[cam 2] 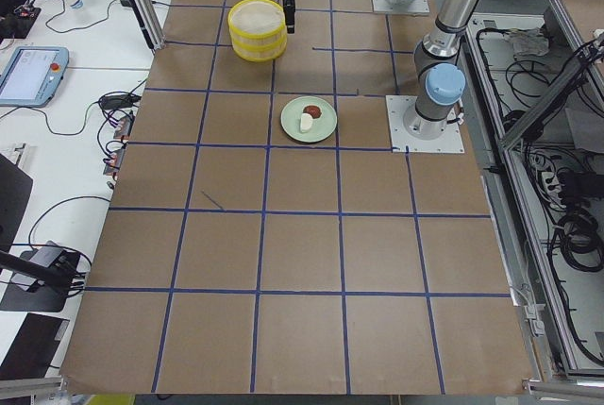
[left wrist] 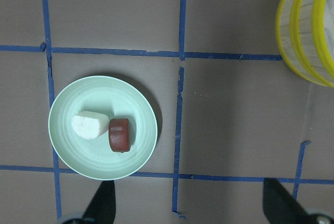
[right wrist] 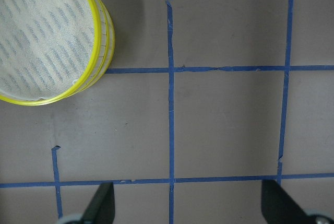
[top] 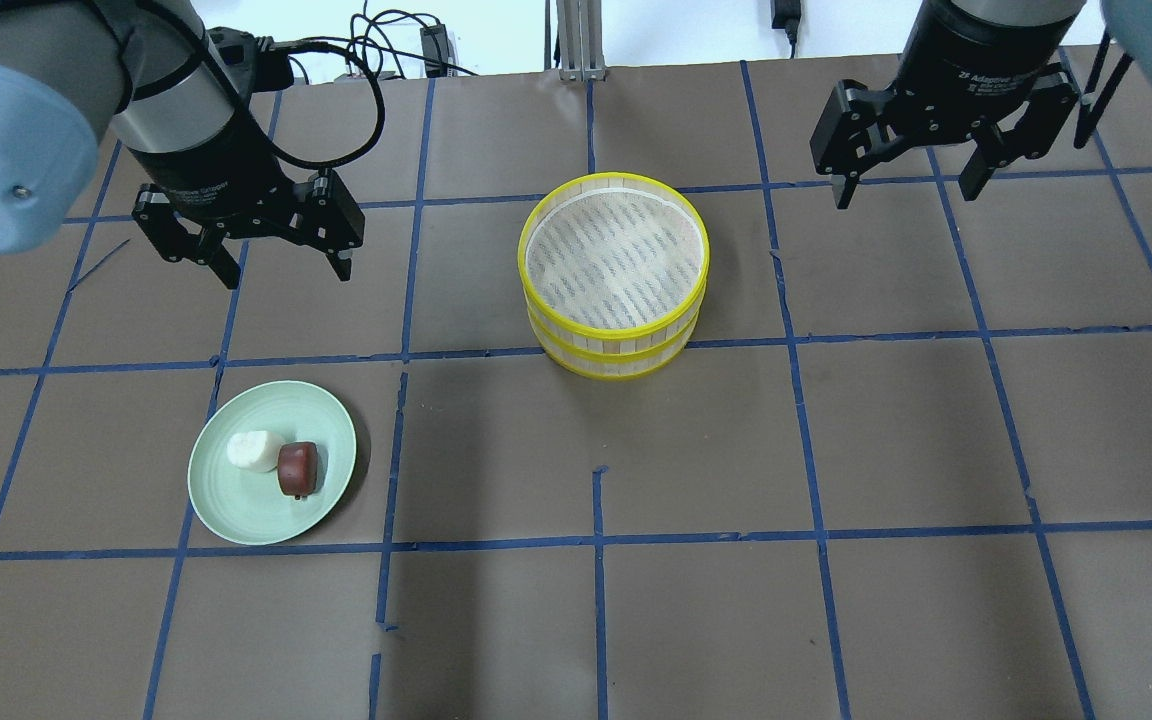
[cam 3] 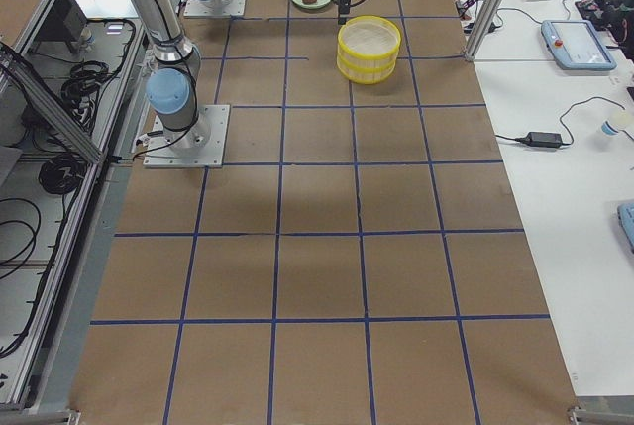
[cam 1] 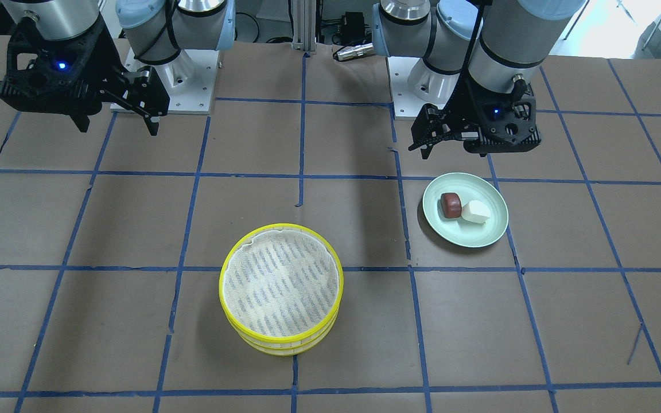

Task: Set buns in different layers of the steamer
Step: 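Move the left gripper down over the white bun on the green plate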

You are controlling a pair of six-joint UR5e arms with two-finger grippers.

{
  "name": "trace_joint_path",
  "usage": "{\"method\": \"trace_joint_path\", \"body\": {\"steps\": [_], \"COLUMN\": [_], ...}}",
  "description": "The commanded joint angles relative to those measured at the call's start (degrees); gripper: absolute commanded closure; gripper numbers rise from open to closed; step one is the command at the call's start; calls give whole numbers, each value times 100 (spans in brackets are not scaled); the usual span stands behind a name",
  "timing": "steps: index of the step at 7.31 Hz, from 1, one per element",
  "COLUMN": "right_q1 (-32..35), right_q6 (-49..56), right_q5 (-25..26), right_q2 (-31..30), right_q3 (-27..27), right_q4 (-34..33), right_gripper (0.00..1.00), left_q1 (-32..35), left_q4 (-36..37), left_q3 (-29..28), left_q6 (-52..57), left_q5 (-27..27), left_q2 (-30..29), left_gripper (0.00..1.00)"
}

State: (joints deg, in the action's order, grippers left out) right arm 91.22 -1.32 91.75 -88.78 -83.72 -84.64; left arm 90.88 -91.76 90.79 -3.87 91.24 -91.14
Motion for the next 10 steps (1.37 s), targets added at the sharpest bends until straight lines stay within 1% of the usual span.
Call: {"method": "trace_joint_path", "body": {"steps": [1, 3, 4, 5, 6, 7, 8, 9, 10], "right_q1": [1, -60, -26, -17, -43, -52, -52, -43, 0], "right_q6": [17, 44, 27, 26, 18, 26, 26, 9, 9], "right_q5": [-86, -87, -183, -157, -148, -131, -131, -166, -157], "right_q2": [1, -34, -34, -51, -52, -43, -52, -52, -52], "right_q3": [-196, -180, -188, -188, -171, -153, -179, -162, -171], "right_q4": [-262, -273, -264, -238, -229, -211, -194, -220, -211], "right_gripper": [0, 0, 0, 0, 0, 0, 0, 0, 0], "left_q1": [0, -44, -218, -542, -1050, -1603, -2043, -2144, -2145], "left_q4": [0, -9, -52, -70, -70, -79, -62, 286, 1160], "left_q3": [0, 9, 52, 201, 333, 543, 1024, 1533, 2121], "left_q6": [0, 61, 471, 710, 1191, 1448, 1598, 1626, 1609], "left_q5": [-1, 16, 34, 51, 52, 52, -27, -45, -19], "left_q2": [9, 17, 61, 140, 193, 150, 80, 27, -87], "left_gripper": [0, 0, 0, 0, 0, 0, 0, 0, 0]}}
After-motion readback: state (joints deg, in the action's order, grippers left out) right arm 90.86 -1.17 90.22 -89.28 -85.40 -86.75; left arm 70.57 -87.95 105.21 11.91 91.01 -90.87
